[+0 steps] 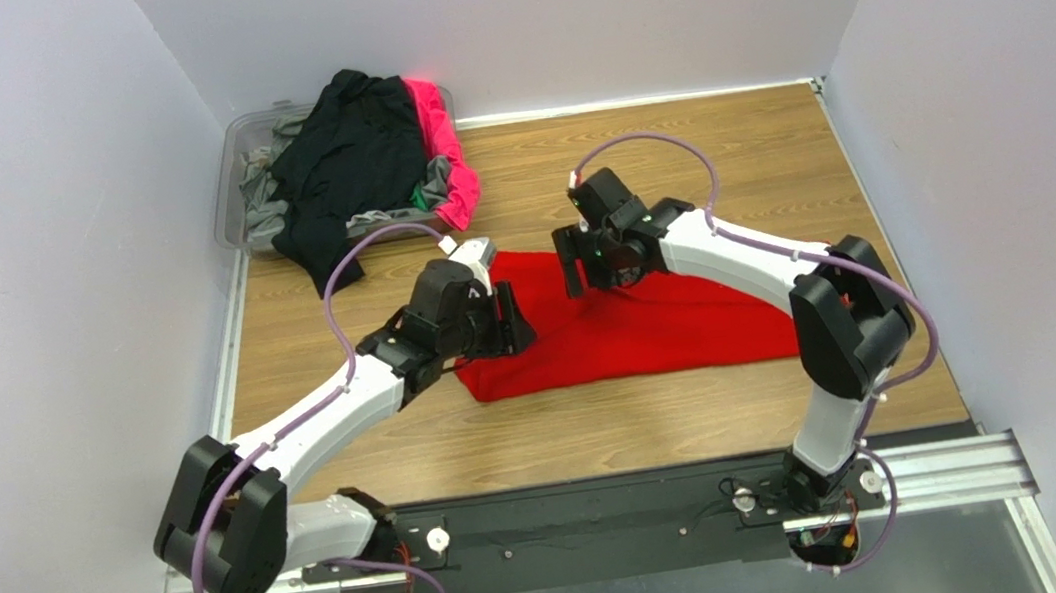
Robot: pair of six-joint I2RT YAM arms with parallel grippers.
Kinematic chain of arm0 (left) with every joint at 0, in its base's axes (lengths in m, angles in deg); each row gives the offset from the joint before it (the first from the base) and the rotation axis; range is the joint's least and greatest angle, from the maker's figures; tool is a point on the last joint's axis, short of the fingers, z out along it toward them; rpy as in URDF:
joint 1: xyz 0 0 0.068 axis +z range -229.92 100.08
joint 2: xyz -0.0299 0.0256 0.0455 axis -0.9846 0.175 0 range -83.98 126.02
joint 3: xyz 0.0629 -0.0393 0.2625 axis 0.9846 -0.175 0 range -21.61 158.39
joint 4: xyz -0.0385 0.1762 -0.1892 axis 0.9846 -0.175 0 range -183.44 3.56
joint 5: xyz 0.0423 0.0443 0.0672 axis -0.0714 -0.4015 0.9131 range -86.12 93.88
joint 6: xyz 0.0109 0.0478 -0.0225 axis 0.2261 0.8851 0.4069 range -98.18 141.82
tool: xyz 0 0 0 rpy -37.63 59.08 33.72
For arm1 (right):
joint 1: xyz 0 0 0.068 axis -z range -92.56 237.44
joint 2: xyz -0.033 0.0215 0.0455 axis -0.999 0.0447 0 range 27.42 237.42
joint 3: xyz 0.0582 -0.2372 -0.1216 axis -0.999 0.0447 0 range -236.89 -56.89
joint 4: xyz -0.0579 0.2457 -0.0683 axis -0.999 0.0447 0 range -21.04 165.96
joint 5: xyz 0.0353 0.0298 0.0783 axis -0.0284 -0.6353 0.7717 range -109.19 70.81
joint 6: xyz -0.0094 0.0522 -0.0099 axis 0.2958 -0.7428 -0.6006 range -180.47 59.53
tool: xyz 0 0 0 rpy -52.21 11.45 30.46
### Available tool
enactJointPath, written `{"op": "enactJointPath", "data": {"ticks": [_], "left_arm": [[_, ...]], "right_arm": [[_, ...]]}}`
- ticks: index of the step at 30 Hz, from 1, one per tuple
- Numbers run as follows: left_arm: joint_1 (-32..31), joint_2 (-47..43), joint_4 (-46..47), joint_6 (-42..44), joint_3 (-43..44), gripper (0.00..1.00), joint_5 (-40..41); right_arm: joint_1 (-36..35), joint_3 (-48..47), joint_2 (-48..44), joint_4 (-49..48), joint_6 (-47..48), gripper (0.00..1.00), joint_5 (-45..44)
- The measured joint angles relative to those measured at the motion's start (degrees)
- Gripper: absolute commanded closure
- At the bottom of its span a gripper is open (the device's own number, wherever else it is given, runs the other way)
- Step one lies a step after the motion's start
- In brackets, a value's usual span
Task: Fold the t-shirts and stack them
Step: Fold the tshirt
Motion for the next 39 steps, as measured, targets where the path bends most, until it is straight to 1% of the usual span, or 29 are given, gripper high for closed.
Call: {"op": "enactJointPath", "data": {"ticks": [5,10,14,18,27,39], "left_arm": [[0.0,1.57,0.31,-0.68,0.24,0.41,0.46],[0.44,7.63,1.11,-0.63,3.1,0.42,0.59],[1.55,12.22,2.43,-0.11,7.04,0.45,0.59],[3.54,14.84,3.74,0.55,8.74,0.48,0.59],[6.51,14.29,4.94,0.55,6.05,0.48,0.59],[6.95,11.78,5.75,0.52,2.1,0.48,0.59]], "right_arm": [[0.0,-7.04,3.65,-0.26,0.37,0.2,1.75],[0.0,-13.88,11.34,-1.73,0.72,0.2,5.03],[0.0,-15.76,16.2,-1.81,1.09,0.2,7.26],[0.0,-15.8,18.18,-1.68,1.33,0.2,8.55],[0.0,-13.6,17.49,-1.75,0.9,0.2,9.09],[0.0,-6.73,10.95,-1.77,-0.04,0.2,9.16]]}}
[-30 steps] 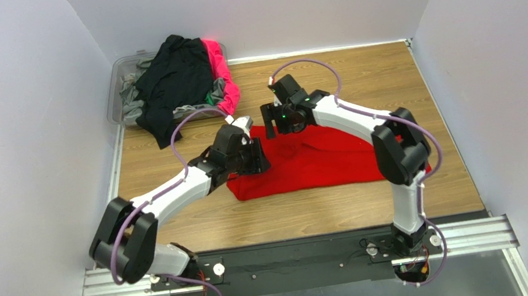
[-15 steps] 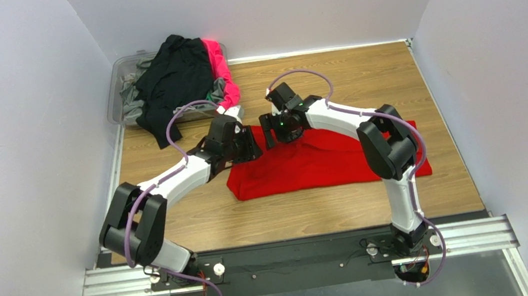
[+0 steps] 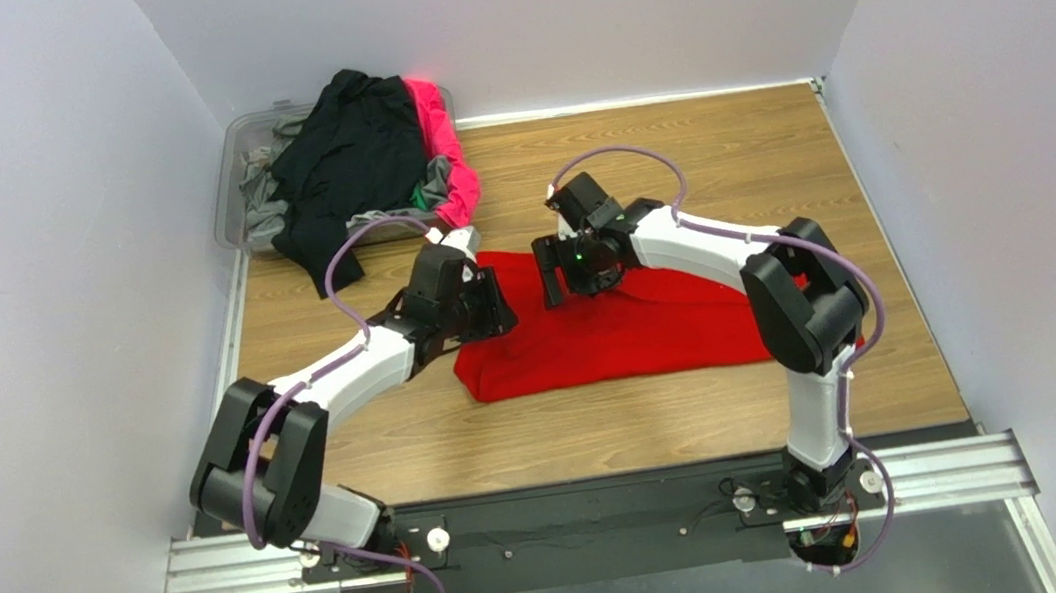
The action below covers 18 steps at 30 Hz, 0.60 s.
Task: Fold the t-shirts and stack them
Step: Fold the tshirt
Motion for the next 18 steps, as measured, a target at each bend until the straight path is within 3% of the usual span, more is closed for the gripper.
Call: {"op": "enactJointPath", "data": {"ticks": [18], "left_arm": [[-0.02,-2.23,0.2,0.0,-3.91,0.48,0.0]], "right_arm": [[0.0,5.75,-2.78,-1.18,0.04,0.2,4.31]]}}
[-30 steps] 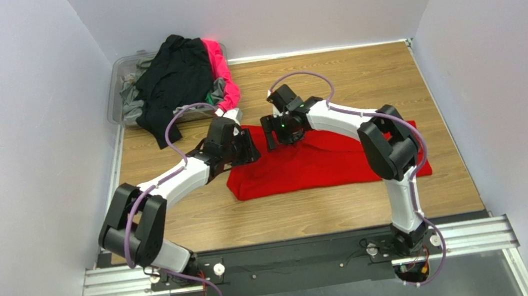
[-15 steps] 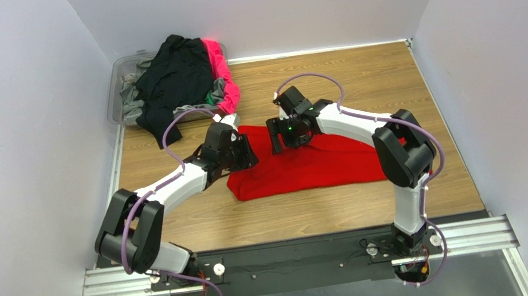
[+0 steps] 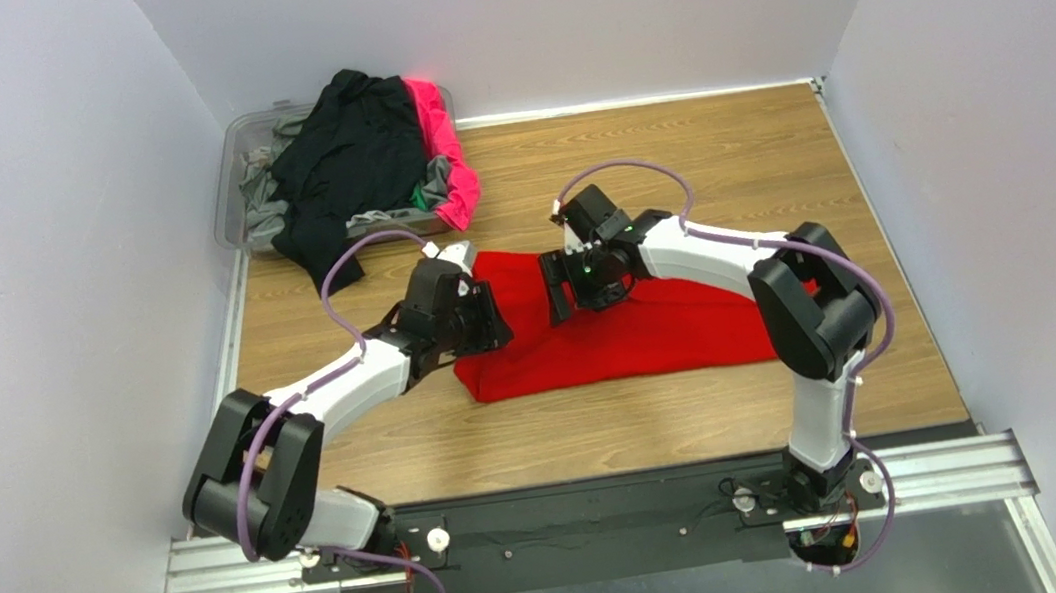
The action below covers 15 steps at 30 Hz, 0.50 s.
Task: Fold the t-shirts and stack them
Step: Fold the tshirt
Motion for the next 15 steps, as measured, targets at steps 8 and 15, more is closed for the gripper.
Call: {"op": "enactJointPath", "data": {"ticks": [8,15], "left_arm": [[0.0,-0.39,1.03,0.0,-0.57,0.48,0.0],[0.0,-0.39,1.25,0.0,-0.5,0.48,0.0]], "right_arm": [[0.0,1.6,-2.12,-0.2,0.46,0.2,0.22],[0.0,3.02,-2.97,-0.17,0.68,0.2,0.87]]}}
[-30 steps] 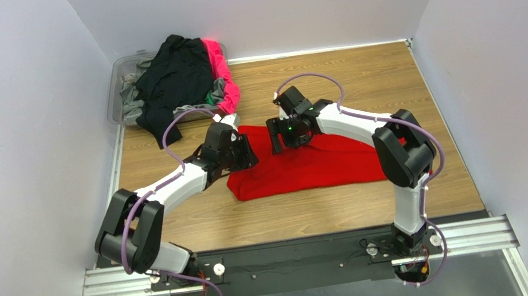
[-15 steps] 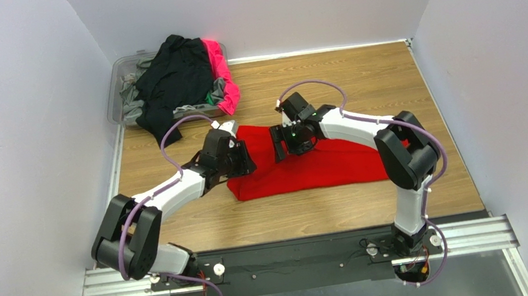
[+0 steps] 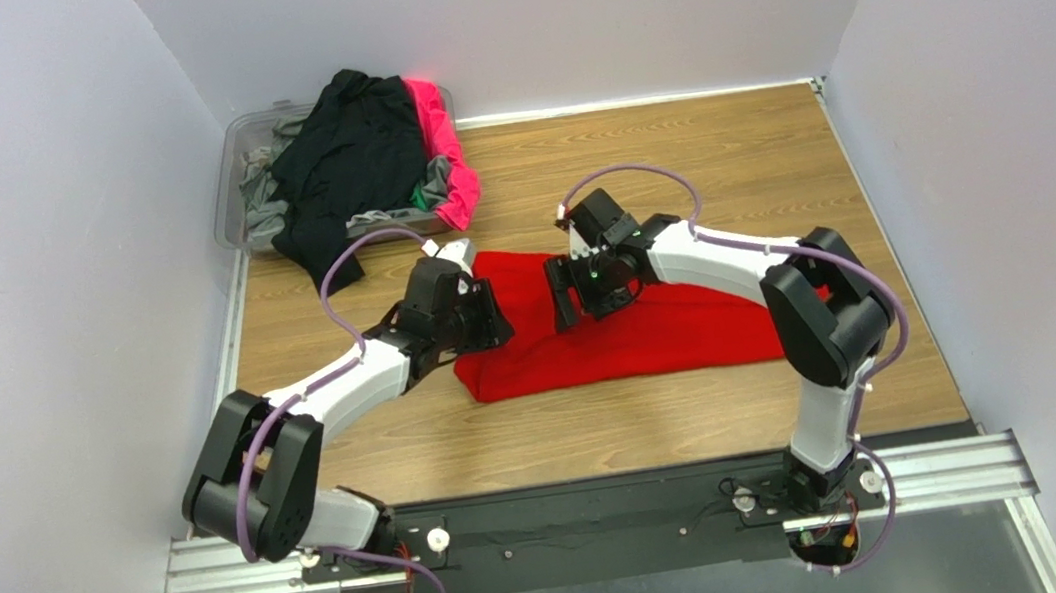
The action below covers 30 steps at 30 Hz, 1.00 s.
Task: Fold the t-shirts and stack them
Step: Fold the tshirt
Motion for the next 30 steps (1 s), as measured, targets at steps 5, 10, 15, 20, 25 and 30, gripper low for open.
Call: {"op": "enactJointPath", "data": {"ticks": [5,10,15,20,25,30], "left_arm": [[0.0,0.0,-0.15,0.0,1.18,0.48,0.0],[-0.11,0.17,-0.87,0.0,4.37,0.48,0.0],[-1.68,4.04,-0.92,0.0,10.45,0.48,0.04],[-5.64,12.13,-0.37,0.0,15.89,0.48,0.04],[-9.05,16.11,-0.48,0.0,16.76,0.48,0.04],[-11.41,16.59,-0.44,0.0,16.72,0.48,0.04]], "right_arm": [[0.0,1.57,-2.1,0.02,0.5,0.2,0.35],[0.0,3.8,-7.13,0.07,0.83,0.19,-0.66],[0.11,4.55,-11.76,0.04,1.25,0.19,-4.04],[2.43,6.25,-13.66,0.02,0.9,0.18,-7.1],[8.81,9.46,-15.56,0.09,-0.37,0.18,-9.81],[14.88,10.95,-16.46,0.09,-0.52,0.18,-11.15]]}}
